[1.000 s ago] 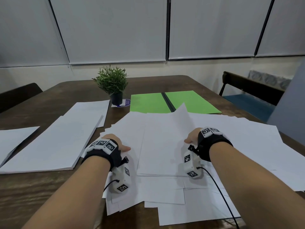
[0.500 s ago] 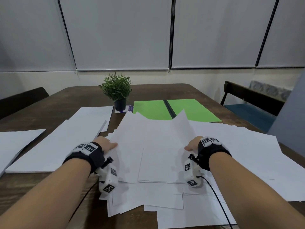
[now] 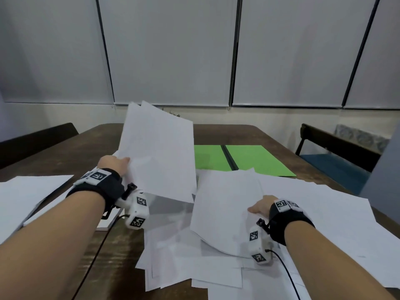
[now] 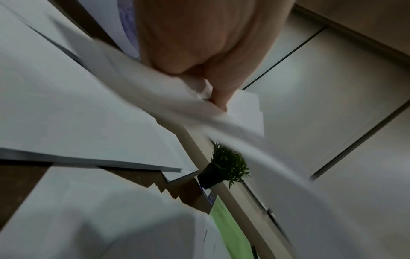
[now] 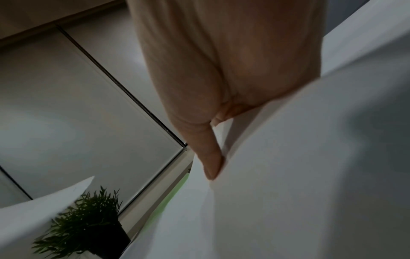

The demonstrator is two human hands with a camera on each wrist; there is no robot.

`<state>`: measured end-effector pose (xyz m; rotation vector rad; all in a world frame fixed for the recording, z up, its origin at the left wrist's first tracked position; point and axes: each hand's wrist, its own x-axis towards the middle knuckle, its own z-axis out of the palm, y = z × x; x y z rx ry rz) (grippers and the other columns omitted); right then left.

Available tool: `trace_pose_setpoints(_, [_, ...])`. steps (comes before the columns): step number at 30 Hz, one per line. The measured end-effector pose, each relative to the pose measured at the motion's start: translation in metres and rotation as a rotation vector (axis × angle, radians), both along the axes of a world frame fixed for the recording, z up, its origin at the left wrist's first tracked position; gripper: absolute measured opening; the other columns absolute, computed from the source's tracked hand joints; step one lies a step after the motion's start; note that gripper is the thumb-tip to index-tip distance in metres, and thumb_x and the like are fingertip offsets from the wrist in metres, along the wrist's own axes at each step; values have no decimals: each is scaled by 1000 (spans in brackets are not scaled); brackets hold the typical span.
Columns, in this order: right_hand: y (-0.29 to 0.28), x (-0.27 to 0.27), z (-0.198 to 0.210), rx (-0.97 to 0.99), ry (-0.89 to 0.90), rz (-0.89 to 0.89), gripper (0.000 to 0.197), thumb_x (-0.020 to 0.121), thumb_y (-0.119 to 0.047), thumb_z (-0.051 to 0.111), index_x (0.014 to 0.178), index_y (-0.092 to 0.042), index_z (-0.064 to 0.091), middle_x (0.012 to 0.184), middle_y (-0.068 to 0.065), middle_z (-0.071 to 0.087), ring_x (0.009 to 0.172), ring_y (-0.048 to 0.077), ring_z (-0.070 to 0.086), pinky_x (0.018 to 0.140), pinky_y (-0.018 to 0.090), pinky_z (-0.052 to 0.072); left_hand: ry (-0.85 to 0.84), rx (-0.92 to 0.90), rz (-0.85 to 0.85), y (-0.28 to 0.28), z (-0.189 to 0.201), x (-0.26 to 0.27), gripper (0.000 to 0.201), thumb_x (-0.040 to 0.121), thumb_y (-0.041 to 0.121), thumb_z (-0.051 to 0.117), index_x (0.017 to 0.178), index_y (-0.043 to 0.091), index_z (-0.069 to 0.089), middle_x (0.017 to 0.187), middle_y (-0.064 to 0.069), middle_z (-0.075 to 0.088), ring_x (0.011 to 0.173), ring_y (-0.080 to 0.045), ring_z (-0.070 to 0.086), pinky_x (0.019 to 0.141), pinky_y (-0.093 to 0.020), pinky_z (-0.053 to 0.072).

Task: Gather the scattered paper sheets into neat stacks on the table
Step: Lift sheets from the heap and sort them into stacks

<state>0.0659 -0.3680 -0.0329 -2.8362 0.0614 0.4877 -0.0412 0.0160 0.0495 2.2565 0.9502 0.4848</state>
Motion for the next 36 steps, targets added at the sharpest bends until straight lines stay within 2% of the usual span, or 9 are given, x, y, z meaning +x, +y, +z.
trace_pose_setpoints(3, [-2,3,-1,33,5,-10,53,97,-46,46,136,-11,50,144,10,48,128,26,49,102,29,38,-5,-28,-23,-5,-2,2,47,97,34,51,117,-8,56,119,-26,59,114,-38,53,95,-35,40])
trace_pose_setpoints(8, [-8,8,-4,276,27,-151,57,97,-49,41,137,-9,49,140,13,50,125,30,50,104,32,38,91,-152,-62,-35,-17,12,55,95,41,52,60,-1,47,59,-13,48,66,-29,53,62,-31,36])
trace_pose_setpoints(13, [-9,21,-14,597,-12,-289,92,86,-76,19,139,-6,47,131,15,52,126,32,48,110,41,34,269,-163,-227,-78,-51,24,53,96,45,46,91,-6,61,75,-18,59,96,-36,63,66,-30,41])
trace_pose_setpoints(15, [-13,41,-33,706,-41,-295,100,77,-83,27,138,-7,49,123,9,55,118,29,54,108,43,39,325,-236,-245,-95,-69,26,53,94,43,54,108,-7,59,102,-29,65,111,-38,60,72,-30,45])
trace_pose_setpoints(18, [-10,23,-20,585,56,-190,93,69,-78,52,130,-8,57,129,11,60,113,29,59,100,35,44,422,-229,-309,-120,-82,26,59,88,41,63,125,-5,55,132,-22,55,122,-33,54,97,-36,45])
trace_pose_setpoints(21, [-11,10,-10,280,87,-51,57,95,-48,51,135,-8,51,140,11,51,126,27,51,97,28,41,519,-142,-359,-131,-80,26,61,86,46,64,125,0,57,132,-14,56,122,-29,54,100,-33,44])
trace_pose_setpoints(27, [-10,0,-3,191,45,1,58,99,-46,42,143,-8,40,149,10,41,134,27,42,108,33,33,485,37,-338,-129,-72,22,53,100,44,38,133,4,51,141,-10,49,131,-24,44,101,-24,34])
trace_pose_setpoints(31, [-11,-1,-2,194,51,-15,58,102,-43,38,146,-6,34,153,11,34,138,27,36,110,32,29,458,96,-380,-103,-73,15,38,101,16,38,134,-2,45,138,-19,49,128,-31,46,94,-26,36])
trace_pose_setpoints(36, [-9,-1,-3,153,21,5,52,103,-40,35,141,-5,40,149,12,40,134,28,40,109,32,32,20,73,-47,-46,-47,12,21,91,6,50,108,-6,54,113,-29,58,108,-43,54,88,-41,41])
